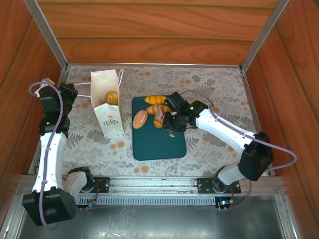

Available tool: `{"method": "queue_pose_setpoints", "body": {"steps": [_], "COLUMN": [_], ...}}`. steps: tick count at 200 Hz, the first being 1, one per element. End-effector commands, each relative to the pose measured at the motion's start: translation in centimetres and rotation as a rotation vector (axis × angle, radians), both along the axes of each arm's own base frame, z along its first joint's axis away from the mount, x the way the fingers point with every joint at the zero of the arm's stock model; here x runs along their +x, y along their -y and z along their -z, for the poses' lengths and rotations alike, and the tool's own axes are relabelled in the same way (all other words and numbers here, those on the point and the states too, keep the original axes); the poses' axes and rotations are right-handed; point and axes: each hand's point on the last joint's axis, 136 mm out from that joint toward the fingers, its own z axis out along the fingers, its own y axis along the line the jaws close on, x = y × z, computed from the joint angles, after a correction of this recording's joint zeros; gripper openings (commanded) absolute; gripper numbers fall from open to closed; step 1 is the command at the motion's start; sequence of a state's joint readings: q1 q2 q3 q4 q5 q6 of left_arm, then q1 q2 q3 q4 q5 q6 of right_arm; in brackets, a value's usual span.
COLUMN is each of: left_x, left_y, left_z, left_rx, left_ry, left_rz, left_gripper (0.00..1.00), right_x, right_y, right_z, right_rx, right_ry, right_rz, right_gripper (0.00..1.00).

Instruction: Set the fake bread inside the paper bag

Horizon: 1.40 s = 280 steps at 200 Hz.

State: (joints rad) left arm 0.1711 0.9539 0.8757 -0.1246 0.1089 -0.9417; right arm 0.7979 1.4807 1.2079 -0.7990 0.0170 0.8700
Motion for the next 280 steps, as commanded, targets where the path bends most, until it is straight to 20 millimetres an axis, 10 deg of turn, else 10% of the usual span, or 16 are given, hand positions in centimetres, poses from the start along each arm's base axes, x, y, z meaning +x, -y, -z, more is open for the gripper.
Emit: {"method": "queue_pose_setpoints", "body": {"steps": [1, 119, 280], "left_x": [-0.2, -0.3, -0.2], "left_y": [-0.3, -0.3, -0.2], "left_z": [-0.8, -0.9, -1.3], "left_rx": [-0.002, 0.0, 0.005], "left_ry": [0.034, 0.035, 0.036], "left_rz": [-0.013, -0.014, -0.009], "left_gripper": [0.0, 0.0, 0.0], "right_x": [0.2, -0.2, -0.9], "right_y": [-0.3, -0.2, 0.8], "right_z": [0.8, 1.0, -4.6], "right_rx": [0.008, 0.0, 0.137], "right_ry": [-0.02, -0.032, 0.104], "right_rz": [0.008, -0.009, -0.007], "right_gripper": [0.45, 0.34, 0.26]}}
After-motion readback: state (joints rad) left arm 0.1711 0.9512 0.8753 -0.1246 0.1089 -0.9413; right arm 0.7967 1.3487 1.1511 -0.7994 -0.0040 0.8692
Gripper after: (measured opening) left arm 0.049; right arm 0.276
